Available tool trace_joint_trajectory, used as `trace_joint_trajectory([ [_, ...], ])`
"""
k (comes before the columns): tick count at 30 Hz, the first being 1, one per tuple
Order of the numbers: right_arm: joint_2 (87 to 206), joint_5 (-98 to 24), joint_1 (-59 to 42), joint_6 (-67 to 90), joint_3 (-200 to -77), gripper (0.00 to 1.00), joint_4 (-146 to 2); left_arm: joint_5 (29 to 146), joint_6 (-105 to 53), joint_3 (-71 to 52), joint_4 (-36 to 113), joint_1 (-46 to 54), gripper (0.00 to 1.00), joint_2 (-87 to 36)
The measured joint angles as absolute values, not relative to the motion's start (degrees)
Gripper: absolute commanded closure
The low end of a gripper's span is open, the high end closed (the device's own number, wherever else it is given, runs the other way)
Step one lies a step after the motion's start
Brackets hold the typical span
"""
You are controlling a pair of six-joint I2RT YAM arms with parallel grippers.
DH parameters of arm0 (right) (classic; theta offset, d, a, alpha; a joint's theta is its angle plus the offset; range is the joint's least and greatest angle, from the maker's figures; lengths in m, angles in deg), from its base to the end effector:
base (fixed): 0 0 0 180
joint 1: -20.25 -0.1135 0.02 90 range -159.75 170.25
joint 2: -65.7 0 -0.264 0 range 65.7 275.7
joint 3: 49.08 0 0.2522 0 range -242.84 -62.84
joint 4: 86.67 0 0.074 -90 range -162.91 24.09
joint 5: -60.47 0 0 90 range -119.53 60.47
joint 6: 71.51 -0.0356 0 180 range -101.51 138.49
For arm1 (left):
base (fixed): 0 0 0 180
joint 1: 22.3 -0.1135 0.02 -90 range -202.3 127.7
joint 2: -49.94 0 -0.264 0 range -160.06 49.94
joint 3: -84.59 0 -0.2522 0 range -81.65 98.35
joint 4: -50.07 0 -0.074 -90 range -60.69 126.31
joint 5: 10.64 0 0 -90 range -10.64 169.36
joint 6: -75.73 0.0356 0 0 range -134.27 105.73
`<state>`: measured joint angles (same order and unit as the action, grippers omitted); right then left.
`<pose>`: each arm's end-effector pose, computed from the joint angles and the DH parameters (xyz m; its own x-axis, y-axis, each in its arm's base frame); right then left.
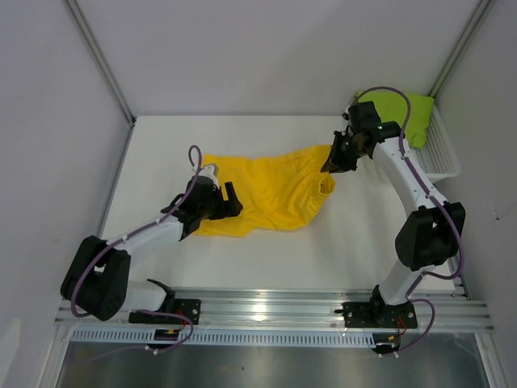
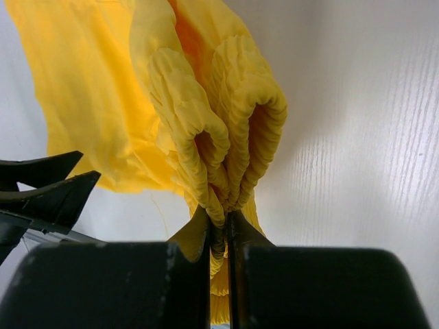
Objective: Fold and stack the shorts
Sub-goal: Fold the shorts
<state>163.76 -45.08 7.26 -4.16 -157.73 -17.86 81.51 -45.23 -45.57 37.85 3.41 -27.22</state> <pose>0.3505 0.0907 0.3292 -0.9008 0.1729 -0.3983 -0.0078 0.9106 0.4131 0.2426 -0.1183 0.1854 -0.7283 -0.2199 -0.6490 0.0990 0.9034 -0.4172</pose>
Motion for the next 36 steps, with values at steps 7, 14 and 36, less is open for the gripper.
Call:
trace_joint_trajectory([
  [7,164.72,-46.21,7.43,-4.42,-157.38,1.0,-18.82,75.13,-43.17,-43.78,29.45,3.37,0.01,-20.43],
  [14,164.75,-47.39,7.63,-4.82,-157.31,1.0,-20.0,73.34,-40.51,-42.73,29.65,3.48,0.02,-20.1],
  [36,166.43,-55.02,8.15,-7.2,-157.47,1.0,-22.67,84.25,-25.23,-28.48,41.37,12.02,0.68,-47.88],
])
